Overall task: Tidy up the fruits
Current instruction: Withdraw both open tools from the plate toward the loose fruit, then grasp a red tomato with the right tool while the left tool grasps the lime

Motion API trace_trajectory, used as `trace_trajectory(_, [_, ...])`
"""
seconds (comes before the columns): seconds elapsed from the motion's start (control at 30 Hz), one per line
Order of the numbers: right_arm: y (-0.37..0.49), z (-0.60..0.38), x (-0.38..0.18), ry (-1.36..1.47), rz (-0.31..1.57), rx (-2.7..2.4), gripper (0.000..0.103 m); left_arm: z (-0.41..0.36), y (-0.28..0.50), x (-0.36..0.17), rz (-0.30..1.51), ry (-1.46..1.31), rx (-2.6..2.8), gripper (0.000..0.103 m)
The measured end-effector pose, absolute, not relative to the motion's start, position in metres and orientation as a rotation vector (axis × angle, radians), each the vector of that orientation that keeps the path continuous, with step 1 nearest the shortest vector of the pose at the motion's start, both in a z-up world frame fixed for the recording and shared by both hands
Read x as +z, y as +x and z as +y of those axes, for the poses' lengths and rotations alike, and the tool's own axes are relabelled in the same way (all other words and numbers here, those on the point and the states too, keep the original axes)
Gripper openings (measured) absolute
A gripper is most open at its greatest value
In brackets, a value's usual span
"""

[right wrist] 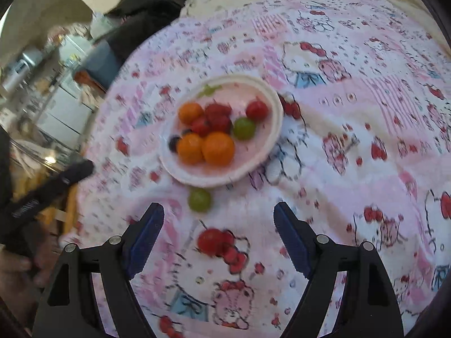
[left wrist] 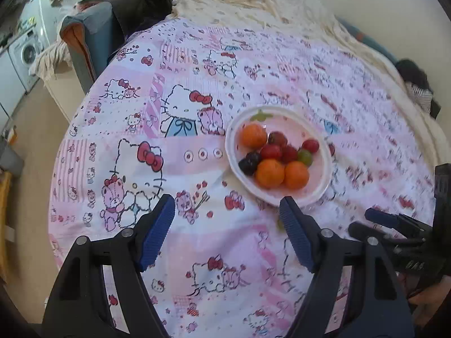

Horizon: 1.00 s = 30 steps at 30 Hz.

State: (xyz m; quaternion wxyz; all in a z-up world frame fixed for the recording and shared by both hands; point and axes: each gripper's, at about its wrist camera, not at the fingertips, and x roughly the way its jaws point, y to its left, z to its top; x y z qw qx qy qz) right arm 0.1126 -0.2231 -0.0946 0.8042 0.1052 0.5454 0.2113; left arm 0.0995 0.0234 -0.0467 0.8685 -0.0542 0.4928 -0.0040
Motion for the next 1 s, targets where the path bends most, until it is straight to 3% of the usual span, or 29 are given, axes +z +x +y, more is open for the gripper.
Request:
trace_trajectory(0.2, [0.096,-0.189,-0.124,0.102,1.232,0.502,0.077,0.021,0.095,-0.054,1.054,-0.11,-0.004,0.074])
trace_trajectory(0.3, [0.093,-0.173,-0.137,0.019,1.256,0.521,0.069,0.025,0.095,-0.057,1.06,-0.106,0.013,0.074])
trace_trajectory(0.53, [0.095,-0.155,-0.156,-0.095,1.285,0.513,0.033,0.033,0.1,-0.069,1.097,-0.145,0.027,0.074])
trace_trajectory(1.0, [0.103,-0.212,-0.114,0.138,1.223,0.46,0.032,-0.027,0.121,-0.117,1.227,-0.105,-0.136,0.07])
